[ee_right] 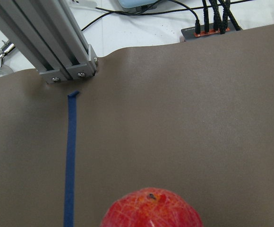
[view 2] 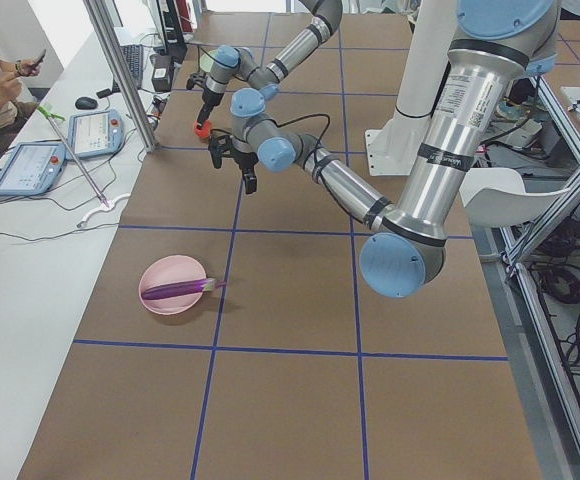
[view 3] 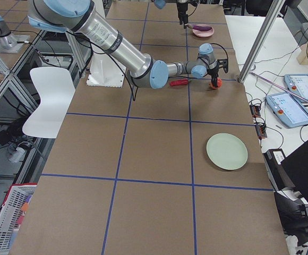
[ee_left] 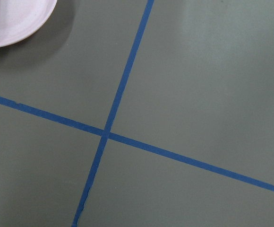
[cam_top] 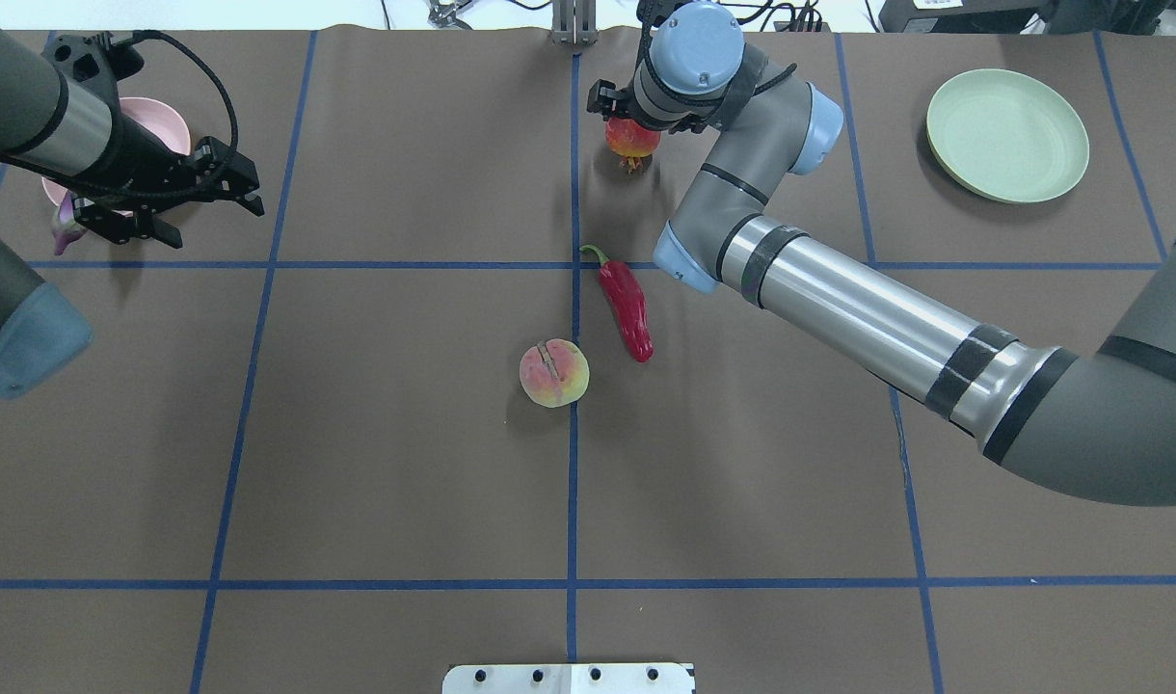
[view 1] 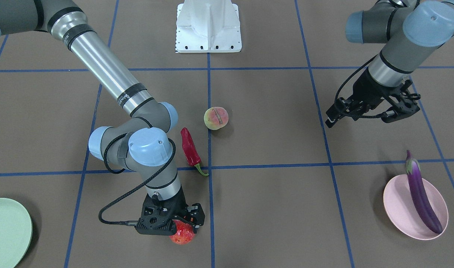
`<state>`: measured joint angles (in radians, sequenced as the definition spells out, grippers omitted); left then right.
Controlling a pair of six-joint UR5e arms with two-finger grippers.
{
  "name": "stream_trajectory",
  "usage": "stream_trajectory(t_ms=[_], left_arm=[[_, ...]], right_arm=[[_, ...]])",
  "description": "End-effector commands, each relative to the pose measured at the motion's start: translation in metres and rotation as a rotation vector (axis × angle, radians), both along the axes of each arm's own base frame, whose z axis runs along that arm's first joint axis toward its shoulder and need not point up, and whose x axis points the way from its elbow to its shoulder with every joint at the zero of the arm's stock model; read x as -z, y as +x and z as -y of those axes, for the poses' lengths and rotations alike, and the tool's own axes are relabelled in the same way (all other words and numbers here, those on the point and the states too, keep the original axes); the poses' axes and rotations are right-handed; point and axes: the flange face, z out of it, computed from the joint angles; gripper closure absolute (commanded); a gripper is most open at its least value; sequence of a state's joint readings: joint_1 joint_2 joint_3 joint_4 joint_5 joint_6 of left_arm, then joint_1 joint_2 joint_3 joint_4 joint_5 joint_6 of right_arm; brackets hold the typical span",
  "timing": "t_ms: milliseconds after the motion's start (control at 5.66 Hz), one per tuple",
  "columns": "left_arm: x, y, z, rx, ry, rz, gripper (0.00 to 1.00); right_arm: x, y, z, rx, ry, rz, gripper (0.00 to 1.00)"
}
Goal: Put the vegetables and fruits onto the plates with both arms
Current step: 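Lower the right gripper and close it on the red-yellow pomegranate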
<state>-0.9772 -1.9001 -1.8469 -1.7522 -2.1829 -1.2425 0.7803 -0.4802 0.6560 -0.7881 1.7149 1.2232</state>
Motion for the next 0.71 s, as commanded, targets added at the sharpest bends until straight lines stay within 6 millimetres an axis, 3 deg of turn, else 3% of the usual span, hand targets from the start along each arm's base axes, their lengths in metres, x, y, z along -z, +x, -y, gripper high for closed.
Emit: stream_trajectory(t_ms=[0, 177, 354, 530], left_arm=[[-0.001, 0.0, 0.0, 0.0, -0.001, 0.001, 0.0], [-0.002, 0.0, 0.0, 0.0, -0.002, 0.002, 0.0], [-0.002, 0.0, 0.0, 0.0, -0.004, 0.003, 0.0], [-0.002, 0.0, 0.0, -0.002, -0.002, 0.001, 0.0]], right_arm=[[-0.001, 0.0, 0.0, 0.003, 0.004, -0.004, 0.86], [-0.001, 0.0, 0.0, 0.027, 0.031, -0.023, 1.0], [0.005, 0.006, 0.004, 0.023, 0.043, -0.019, 1.0], [0.021, 0.03, 0.014, -0.002, 0.061, 0.005, 1.0]])
